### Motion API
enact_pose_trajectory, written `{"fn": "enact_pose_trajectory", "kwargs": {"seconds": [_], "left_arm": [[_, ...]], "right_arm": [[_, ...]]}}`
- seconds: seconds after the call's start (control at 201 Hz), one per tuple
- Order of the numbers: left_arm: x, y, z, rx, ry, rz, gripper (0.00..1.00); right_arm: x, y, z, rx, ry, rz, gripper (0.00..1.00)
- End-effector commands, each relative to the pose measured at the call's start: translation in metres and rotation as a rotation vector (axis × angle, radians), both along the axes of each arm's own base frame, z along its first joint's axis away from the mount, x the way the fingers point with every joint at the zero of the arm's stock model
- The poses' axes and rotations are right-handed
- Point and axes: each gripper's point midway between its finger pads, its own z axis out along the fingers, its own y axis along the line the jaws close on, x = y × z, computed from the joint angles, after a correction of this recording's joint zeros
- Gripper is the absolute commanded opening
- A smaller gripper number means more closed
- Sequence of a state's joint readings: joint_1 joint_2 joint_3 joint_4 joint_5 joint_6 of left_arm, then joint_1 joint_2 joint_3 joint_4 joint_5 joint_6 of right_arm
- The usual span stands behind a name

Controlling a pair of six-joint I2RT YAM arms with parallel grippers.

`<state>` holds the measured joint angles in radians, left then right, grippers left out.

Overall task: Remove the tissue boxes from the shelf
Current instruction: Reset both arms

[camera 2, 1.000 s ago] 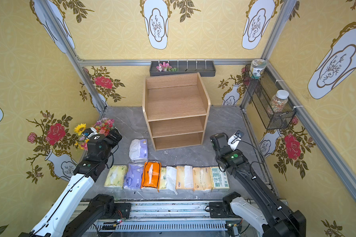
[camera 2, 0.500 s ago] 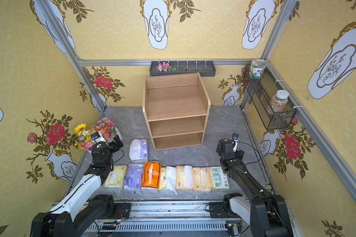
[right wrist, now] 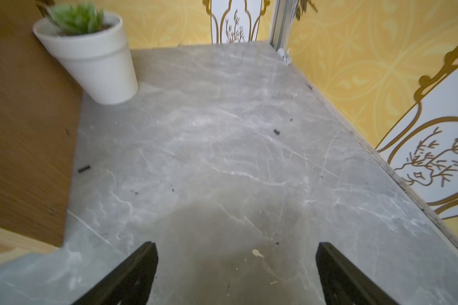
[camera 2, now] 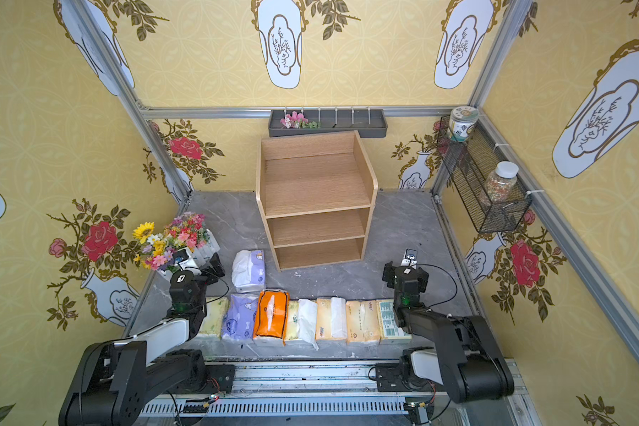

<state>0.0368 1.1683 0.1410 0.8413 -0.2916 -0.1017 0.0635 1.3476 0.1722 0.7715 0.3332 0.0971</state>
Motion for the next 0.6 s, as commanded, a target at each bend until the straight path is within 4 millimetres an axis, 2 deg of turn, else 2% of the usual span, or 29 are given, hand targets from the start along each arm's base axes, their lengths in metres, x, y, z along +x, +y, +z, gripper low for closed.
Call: {"fn": "enact_pose_trajectory", "kwargs": {"seconds": [0.0,0.045,0.085,0.593], "left_arm": [[0.006,-0.012,0.011,0.007,-0.075,-0.094,1.0],[0.008,-0.017,0.007,0.009,-0.072,-0.12,1.0],[0.009,-0.019,0.002,0.017,-0.068,-0.139,1.0],[0.008,-0.016,0.0,0.019,-0.073,-0.119,1.0]], "right_arm": [[0.027,0.01,0.026,-0.003,-0.151,0.079,0.97],[0.026,0.008,0.019,0.029,-0.084,0.067,0.97],[0.027,0.005,0.022,0.046,-0.115,0.073,0.97],[0.03,0.007,0.022,0.02,-0.104,0.064,0.97]]}}
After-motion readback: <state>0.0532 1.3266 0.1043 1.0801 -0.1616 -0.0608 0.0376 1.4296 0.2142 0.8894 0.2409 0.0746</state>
